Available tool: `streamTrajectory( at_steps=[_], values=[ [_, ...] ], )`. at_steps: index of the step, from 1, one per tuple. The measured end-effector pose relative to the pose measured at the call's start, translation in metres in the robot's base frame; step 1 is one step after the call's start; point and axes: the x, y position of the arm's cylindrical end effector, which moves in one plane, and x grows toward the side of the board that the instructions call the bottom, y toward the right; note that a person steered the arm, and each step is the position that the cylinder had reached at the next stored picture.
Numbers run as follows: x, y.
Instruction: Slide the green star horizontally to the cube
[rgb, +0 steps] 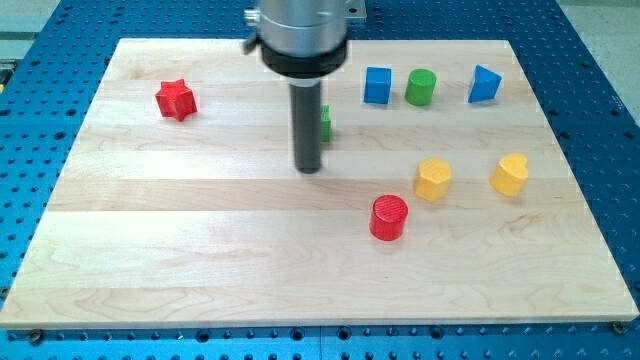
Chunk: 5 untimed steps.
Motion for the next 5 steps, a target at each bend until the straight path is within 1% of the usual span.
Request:
streamTrajectory(
  at_steps=[1,2,3,4,5],
  values=[
    [-0.053,0.003],
    [-0.081,-0.005],
    [-0.056,-0.041],
    [-0.082,-0.055],
    [-0.1,-0.025]
  ],
)
